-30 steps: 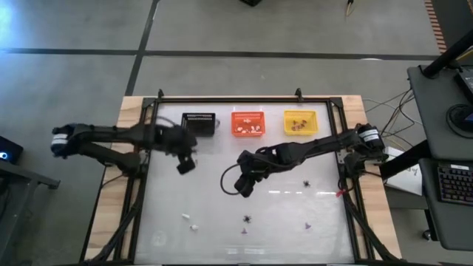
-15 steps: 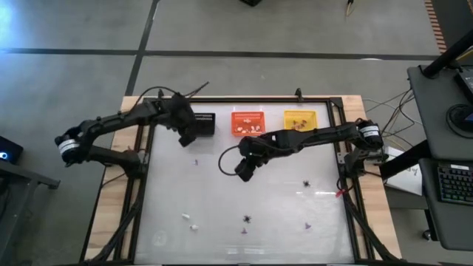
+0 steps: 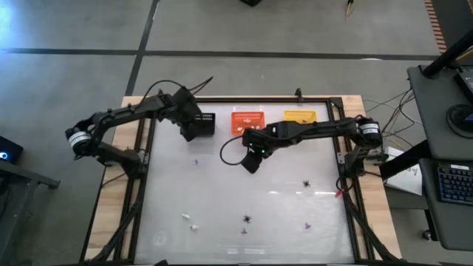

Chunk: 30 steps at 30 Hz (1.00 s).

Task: Sort Halloween decoration
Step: Put the bottom left spider toy into the black bin, then put the witch hat toy into the yellow bin

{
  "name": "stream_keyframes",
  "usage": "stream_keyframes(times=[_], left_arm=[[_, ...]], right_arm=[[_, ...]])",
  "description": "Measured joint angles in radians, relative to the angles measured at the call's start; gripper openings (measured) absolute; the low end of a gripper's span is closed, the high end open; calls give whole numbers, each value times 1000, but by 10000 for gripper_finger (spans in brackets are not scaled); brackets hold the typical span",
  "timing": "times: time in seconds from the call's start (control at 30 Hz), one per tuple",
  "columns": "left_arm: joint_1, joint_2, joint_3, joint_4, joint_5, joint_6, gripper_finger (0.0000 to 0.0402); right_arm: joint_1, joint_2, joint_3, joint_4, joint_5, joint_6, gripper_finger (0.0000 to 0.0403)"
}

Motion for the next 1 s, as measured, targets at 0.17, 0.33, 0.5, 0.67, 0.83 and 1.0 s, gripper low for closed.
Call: stream_keyframes(times=[0.17, 0.33, 0.5, 0.67, 0.83, 1.0], left_arm=[[1, 45, 70, -24, -3, 18, 52], [1, 59, 100, -54, -4, 23, 77], [0, 53, 107, -140, -4, 14, 85], [0, 33, 98, -218, -4, 20, 85], [0, -13, 96, -222, 70, 27, 85], [0, -74, 96, -221, 101, 68, 85]], right_arm=[[-7, 0, 0, -38, 34, -28, 125], [-7, 0, 0, -141, 99, -26, 130], [-3, -1, 0, -226, 144, 5, 130], [24, -9, 0, -307, 181, 86, 129], [69, -31, -2, -327, 182, 202, 129], [118, -39, -2, -304, 85, 305, 132]])
